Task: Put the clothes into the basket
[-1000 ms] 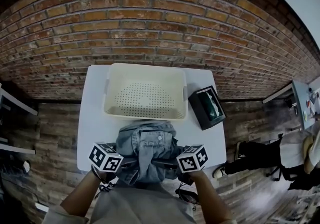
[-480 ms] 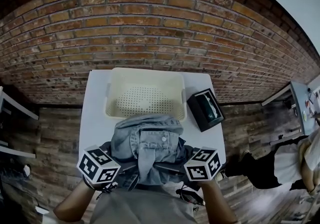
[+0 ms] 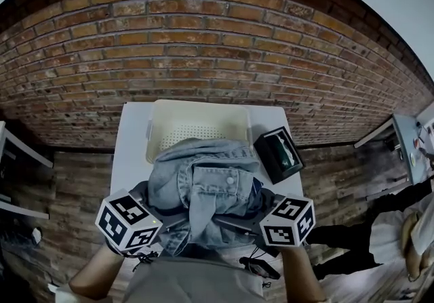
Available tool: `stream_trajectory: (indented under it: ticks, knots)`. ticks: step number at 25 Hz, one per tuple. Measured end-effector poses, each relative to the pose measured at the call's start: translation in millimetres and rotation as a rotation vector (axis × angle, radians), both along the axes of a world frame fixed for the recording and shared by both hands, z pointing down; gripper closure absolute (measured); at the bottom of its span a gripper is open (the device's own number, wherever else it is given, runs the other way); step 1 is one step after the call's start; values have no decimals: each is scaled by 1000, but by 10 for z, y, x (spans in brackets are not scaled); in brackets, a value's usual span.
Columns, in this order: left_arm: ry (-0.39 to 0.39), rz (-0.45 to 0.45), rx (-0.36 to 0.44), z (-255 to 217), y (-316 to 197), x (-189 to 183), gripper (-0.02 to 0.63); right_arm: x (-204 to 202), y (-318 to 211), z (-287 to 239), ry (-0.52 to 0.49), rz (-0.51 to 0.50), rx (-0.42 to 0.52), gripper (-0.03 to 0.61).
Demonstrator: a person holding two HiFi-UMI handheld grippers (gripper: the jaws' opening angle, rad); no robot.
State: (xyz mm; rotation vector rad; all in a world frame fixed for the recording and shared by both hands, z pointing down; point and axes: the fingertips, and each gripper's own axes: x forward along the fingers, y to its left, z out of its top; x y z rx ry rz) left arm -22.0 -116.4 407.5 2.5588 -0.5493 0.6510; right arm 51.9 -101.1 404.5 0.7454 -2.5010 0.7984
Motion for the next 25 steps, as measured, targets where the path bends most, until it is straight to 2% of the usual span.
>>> stream_trajectory:
  ticks: [7,17,25]
  knots:
    - [10,-4,54,-217,-320,-17,275,-19,-316,-232,31,1,63,193]
    - [-7,-6,161,-548,-967,32,275,26,-952,-533,25,22,155,193]
    - [-21,-27,187,-600,-1441,32,275,21,-1434,-589,38,16,184,193]
